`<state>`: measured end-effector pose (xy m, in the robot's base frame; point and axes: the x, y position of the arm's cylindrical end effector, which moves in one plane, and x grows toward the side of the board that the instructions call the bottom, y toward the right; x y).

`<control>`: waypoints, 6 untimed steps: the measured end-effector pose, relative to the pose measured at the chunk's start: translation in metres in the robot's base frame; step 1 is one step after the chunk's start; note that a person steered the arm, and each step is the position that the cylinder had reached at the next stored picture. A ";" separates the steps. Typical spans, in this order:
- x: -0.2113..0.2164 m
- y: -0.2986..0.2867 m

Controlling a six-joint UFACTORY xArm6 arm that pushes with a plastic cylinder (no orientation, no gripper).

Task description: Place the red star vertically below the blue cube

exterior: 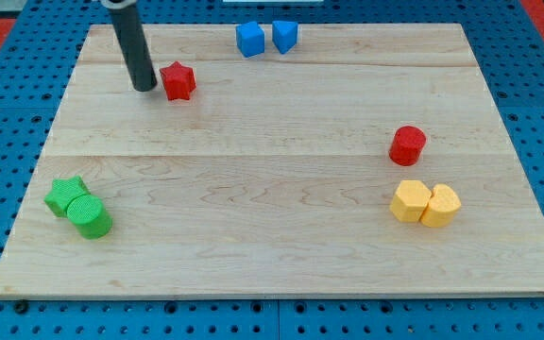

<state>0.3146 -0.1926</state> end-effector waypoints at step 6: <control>0.078 0.114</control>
